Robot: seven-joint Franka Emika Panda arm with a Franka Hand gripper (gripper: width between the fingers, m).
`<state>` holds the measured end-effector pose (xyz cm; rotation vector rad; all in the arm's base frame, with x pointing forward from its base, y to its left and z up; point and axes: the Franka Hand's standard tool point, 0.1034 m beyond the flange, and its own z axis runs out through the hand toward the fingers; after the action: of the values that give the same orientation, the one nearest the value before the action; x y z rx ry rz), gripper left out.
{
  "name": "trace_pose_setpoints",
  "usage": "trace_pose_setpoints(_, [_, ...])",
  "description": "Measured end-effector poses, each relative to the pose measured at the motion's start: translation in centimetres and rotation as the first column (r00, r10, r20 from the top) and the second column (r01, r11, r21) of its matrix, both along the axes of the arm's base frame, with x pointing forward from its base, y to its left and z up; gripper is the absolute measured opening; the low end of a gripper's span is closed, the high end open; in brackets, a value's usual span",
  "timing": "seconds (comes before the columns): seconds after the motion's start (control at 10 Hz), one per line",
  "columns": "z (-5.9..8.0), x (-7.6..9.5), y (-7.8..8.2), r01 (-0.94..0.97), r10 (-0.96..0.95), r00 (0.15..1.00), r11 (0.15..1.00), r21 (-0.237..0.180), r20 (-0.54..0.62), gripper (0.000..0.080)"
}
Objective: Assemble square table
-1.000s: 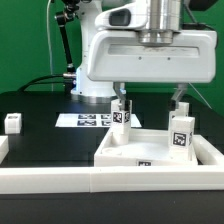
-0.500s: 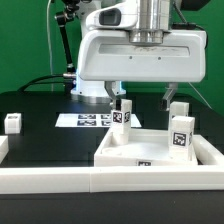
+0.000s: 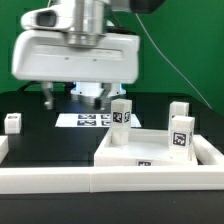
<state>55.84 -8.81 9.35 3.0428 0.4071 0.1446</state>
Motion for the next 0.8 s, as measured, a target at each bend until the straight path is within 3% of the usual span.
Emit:
trace_pose_setpoints(0.5, [-0.1, -0.7, -3.3, 0.020, -0.020, 1.000, 1.000, -0.008, -0.007, 0.0649])
trace_pose_setpoints(0.8, [-1.0, -3.7, -6.7, -0.096, 0.095, 0.994, 0.995, -0.013, -0.046, 0.0649])
